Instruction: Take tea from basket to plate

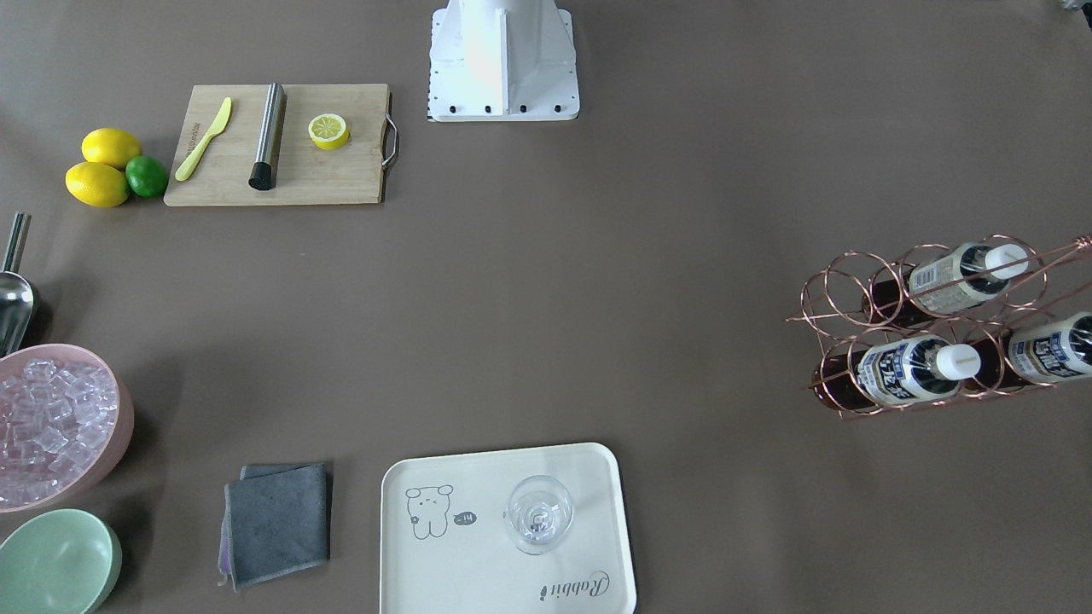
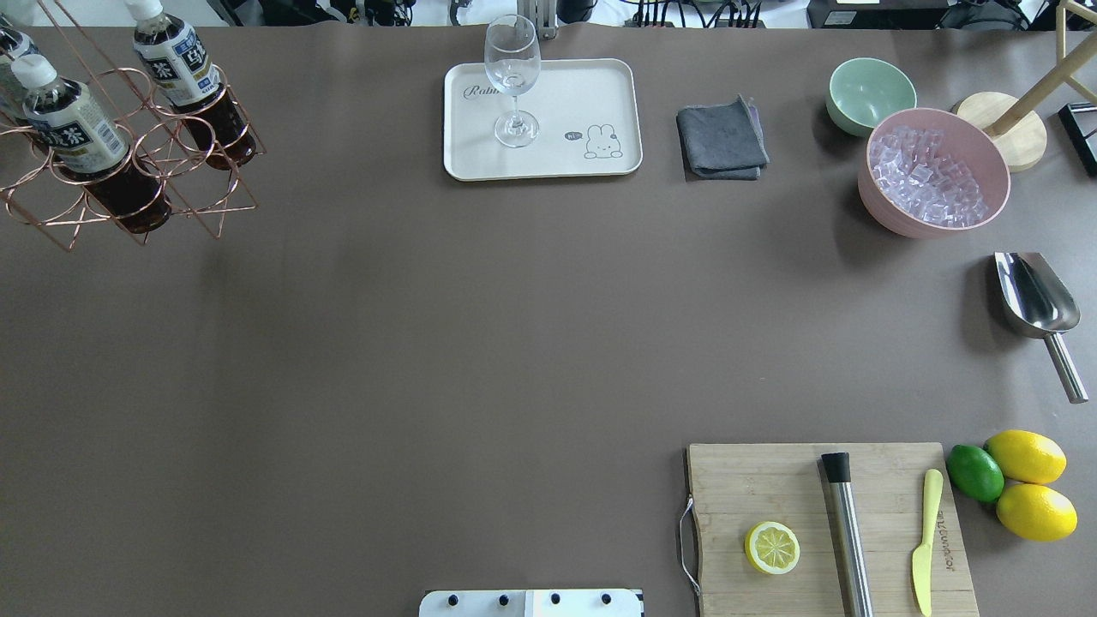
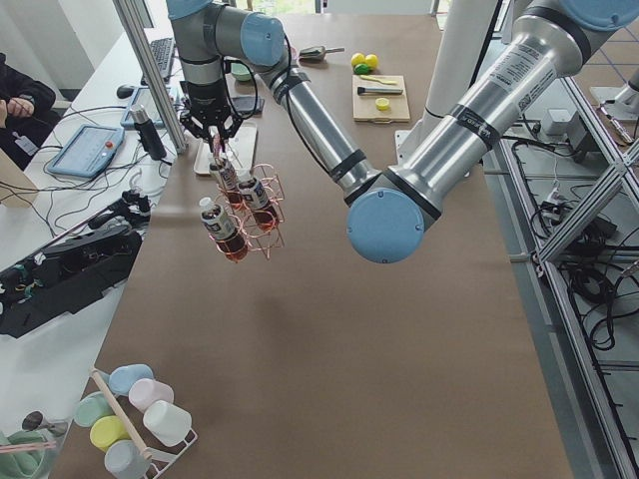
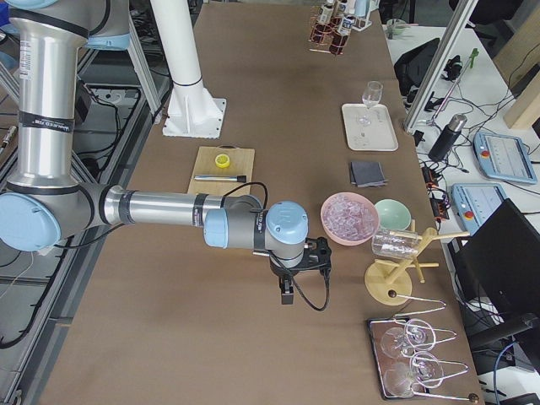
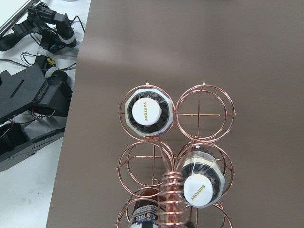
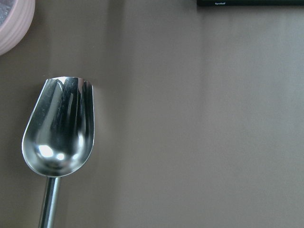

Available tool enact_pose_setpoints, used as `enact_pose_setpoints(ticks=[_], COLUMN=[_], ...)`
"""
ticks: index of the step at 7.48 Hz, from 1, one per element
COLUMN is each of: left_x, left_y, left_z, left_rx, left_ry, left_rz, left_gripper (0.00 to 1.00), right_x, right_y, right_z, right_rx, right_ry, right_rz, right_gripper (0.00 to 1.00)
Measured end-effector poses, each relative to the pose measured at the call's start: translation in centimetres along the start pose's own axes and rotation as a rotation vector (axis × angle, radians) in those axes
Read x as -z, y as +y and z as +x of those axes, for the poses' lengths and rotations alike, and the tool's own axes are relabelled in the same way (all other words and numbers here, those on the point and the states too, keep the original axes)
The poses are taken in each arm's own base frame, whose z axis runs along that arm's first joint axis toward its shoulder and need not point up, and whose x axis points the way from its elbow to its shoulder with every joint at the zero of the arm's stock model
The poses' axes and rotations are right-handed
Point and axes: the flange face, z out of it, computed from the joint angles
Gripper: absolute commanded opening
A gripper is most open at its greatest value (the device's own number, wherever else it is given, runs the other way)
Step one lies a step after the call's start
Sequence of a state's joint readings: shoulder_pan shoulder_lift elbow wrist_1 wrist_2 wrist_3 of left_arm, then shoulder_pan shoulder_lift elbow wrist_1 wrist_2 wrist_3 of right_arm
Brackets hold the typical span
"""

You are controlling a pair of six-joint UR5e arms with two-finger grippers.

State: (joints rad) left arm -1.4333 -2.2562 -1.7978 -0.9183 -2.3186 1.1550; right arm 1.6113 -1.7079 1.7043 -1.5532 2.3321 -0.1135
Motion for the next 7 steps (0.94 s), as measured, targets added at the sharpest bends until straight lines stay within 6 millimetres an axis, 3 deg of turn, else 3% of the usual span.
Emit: enact_pose_setpoints(ticks=[3, 4, 5, 7], left_x=[1.5, 1.4, 0.5, -3.3], left_y=[-0.7, -2.3, -4.5, -11.3], left_z=[4.8, 6.7, 8.5, 11.9], left_rx=[0.019, 0.005, -0.018, -0.105], left_ry=[-0.007, -0.007, 0.007, 0.063], left_rz=[0.011, 0.021, 0.031, 0.064], left_gripper=[0.0, 0.0, 0.0, 0.0], right_x=[0.1, 0.2, 0.3, 0.7], right_y=[-0.1, -0.2, -0.4, -0.9], right_z=[-0.3, -0.6, -1.3, -3.5], right_rx=[0.005, 0.01, 0.016, 0.055], right_ry=[-0.004, -0.01, -0.021, -0.03], right_rz=[0.002, 0.005, 0.006, 0.009], right_gripper=[1.0, 1.0, 1.0, 1.0])
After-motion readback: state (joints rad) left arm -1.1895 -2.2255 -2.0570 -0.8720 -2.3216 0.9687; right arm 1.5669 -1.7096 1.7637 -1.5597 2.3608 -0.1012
